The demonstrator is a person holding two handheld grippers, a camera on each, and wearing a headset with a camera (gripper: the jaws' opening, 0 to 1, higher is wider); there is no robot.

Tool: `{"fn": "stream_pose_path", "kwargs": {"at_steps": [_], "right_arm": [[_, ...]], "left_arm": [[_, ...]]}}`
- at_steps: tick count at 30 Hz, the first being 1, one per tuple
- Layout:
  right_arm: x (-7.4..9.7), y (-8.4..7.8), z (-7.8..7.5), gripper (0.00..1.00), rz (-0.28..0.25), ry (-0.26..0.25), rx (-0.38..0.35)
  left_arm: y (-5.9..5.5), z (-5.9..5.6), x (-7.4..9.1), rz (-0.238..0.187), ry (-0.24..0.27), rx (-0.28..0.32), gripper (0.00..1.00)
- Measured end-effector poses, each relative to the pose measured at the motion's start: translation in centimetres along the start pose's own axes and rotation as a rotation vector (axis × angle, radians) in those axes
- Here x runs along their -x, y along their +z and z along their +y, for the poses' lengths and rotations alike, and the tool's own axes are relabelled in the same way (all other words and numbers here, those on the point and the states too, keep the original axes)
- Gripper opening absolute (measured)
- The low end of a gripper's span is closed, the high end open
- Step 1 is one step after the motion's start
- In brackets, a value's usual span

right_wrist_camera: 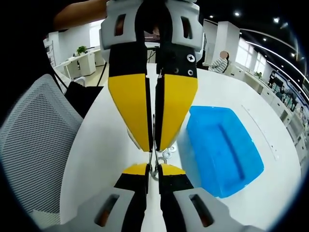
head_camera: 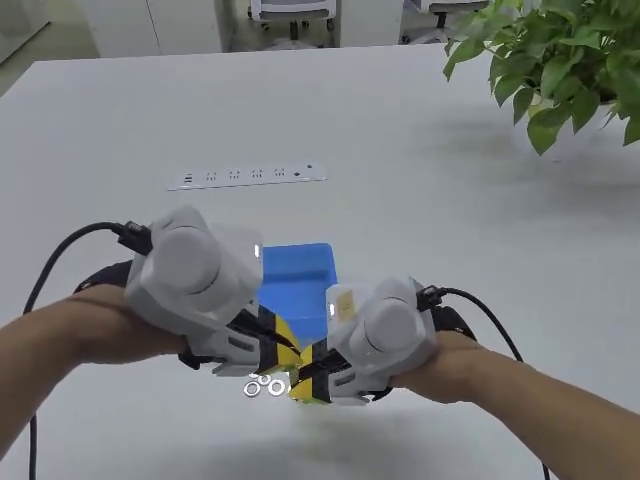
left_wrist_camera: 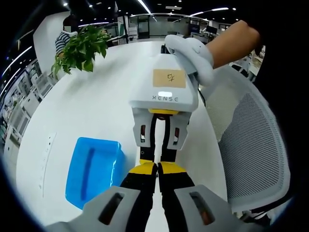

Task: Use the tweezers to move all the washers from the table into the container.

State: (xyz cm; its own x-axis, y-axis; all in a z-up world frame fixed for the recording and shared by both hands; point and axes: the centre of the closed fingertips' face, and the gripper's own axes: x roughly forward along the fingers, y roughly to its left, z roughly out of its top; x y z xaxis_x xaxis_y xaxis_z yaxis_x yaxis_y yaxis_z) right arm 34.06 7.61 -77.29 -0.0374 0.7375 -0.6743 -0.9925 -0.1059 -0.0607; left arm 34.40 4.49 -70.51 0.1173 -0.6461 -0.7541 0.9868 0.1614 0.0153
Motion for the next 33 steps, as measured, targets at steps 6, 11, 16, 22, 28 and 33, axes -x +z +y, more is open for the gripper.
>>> {"fn": "stream_pose_path", "kwargs": {"at_steps": [6,11,16,22,28,33], "right_arm": [[0.3,-0.1,0.1,0.08,0.004,-0.005,0.001],[0.7,0.0,0.0,0.08,0.002,-0.013,-0.002],[0.8,0.3,0.0,0.08,-0.007,-0.018,-0.007],[1.2,0.5,0.2,0.08,-0.006,-0.02,-0.006],[1.8,1.1,0.2,0.08,-0.011,-0.024,-0.002],[2.2,1.3,-0.1,0.08,-0.01,-0.027,-0.004]], "left_arm": [[0.0,-0.3,0.2,-0.002,-0.003,-0.008,0.09],[0.3,-0.1,0.5,-0.029,0.005,-0.004,0.14],[0.8,0.0,0.8,-0.056,0.017,-0.008,0.19],[0.9,0.3,1.4,-0.092,0.033,0.013,0.29],[0.4,0.4,2.1,-0.134,0.061,0.057,0.44],[0.2,0.3,2.8,-0.177,0.081,0.092,0.55]]}}
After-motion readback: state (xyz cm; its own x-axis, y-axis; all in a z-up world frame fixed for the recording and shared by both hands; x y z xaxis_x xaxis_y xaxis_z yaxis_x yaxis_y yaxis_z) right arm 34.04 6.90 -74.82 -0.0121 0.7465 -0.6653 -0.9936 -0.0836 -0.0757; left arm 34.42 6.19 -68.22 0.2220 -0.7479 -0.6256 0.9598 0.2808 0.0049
